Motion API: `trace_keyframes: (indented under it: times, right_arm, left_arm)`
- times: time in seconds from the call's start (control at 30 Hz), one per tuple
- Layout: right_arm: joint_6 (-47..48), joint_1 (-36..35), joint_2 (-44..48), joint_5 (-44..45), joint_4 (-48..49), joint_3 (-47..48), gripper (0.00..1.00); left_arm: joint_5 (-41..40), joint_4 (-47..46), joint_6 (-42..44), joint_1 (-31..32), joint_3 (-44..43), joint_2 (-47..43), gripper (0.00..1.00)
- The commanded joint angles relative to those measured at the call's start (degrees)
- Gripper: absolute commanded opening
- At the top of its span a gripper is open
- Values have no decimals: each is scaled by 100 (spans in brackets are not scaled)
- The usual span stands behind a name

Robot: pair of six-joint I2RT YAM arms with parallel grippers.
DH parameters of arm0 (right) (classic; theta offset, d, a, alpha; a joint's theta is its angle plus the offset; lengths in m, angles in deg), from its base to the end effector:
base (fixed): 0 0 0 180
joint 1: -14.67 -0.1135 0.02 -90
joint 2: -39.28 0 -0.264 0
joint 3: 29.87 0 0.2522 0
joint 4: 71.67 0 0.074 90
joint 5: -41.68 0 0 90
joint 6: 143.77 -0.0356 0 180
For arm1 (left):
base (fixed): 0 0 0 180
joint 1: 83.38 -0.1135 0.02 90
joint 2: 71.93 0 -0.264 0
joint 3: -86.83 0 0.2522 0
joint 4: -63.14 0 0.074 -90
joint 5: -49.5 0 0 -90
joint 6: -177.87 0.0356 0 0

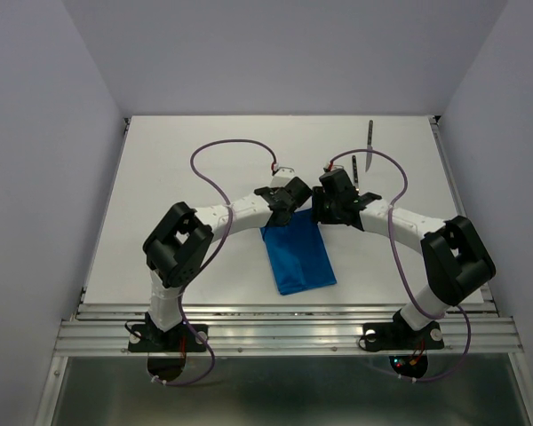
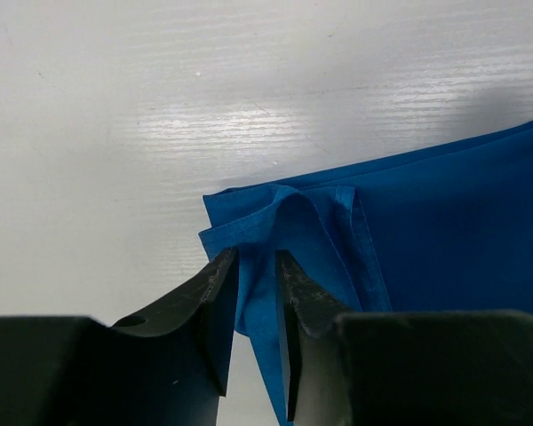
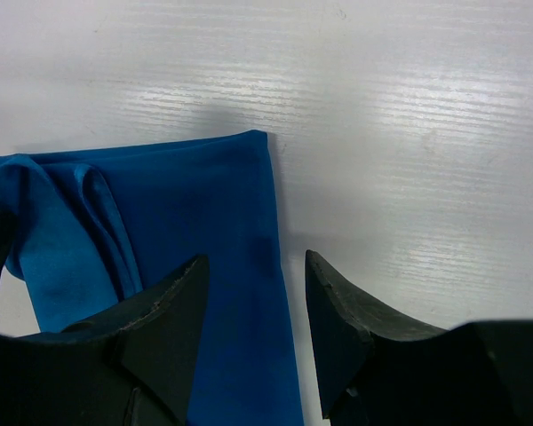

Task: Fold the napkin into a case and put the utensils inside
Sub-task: Pick up the 2/3-rectangle-folded napkin at the center of the board.

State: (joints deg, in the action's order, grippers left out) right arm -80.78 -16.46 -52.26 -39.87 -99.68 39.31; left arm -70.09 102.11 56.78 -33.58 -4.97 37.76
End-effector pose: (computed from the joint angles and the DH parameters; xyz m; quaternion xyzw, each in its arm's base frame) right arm 0.2852 0.1661 0.1973 -0.0088 0.9385 0.1037 0.3292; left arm 0.2757 -0.2990 0.1967 0.0788 0.9262 0.0074 0.3686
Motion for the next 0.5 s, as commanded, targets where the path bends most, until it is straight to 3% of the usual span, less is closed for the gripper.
trace_keyframes:
  times: [0.0,0.1,0.47]
  right_arm:
    - [-24,20,234,-27,264,4,53]
    - [-24,20,243,-27,264,-5,53]
    - [-42,20,287,-19,264,-31,53]
  left_arm:
    - [-346,107,-116,74,-27,-378,38]
    - [-373,124,-134,82,-18,-343,43]
    - [-496,195,-160,91,-53,-123,42]
